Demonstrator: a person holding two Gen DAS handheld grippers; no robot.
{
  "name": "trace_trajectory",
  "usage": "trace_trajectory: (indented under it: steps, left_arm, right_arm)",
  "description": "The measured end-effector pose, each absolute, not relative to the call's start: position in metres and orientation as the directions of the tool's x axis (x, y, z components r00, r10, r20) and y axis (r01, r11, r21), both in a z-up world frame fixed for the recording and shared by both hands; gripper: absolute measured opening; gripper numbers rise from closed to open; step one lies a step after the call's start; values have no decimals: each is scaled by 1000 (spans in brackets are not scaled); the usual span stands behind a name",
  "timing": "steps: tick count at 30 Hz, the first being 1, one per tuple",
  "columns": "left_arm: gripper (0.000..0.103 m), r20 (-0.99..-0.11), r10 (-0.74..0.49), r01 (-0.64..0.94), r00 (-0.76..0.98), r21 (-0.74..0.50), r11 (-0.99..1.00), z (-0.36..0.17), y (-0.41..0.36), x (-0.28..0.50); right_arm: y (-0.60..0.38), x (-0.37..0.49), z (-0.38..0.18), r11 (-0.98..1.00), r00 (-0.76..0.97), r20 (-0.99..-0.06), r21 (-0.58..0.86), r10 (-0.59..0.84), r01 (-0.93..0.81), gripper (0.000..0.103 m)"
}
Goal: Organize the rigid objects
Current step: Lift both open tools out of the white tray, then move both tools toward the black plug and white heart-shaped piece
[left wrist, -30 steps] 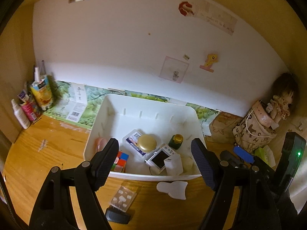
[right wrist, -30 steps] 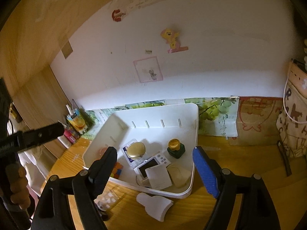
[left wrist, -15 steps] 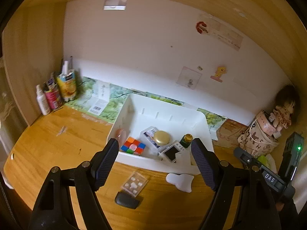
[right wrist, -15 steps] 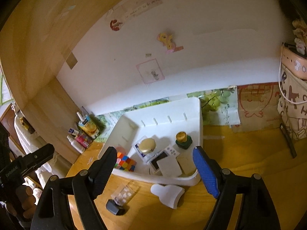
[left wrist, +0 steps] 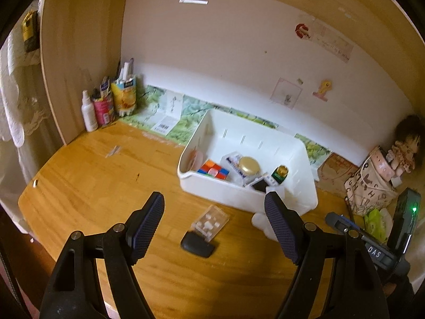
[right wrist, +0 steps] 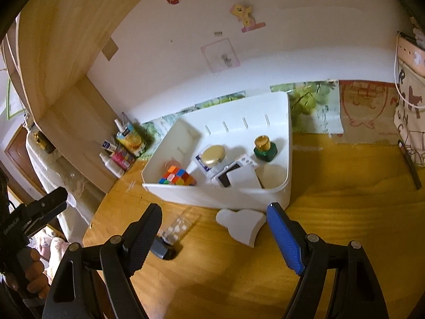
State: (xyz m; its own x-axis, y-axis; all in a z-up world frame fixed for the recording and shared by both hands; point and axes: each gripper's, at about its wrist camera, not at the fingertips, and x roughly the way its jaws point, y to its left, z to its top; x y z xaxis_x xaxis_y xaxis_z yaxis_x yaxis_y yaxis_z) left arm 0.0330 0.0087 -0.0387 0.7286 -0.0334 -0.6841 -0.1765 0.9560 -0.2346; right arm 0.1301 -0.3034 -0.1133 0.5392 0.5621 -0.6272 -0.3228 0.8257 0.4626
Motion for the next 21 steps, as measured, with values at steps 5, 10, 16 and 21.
trace_trajectory:
  steps: [5,10,16,21]
  left_arm:
    - [81,-717,-40,-178,696,-227,957,-52,14,26]
    - [81,-749,-54,-185,660,-232,955,-67,25,26]
    - [81,-788,-69,-169,612,-215,962,-77,42,32]
    - [81,-819,-99,-129,565,-207,970,-88,52,38]
  right_arm:
    - [-300,122,-118,831,527,-643,451,555,-324,82]
    - [-296,113,-122,847,523,-667,437,531,-304,82]
    - [-288,107,-130,878,522,-706,392,479,-276,82]
    - [-279,105,-142,902,512,-743,364,432,-233,82]
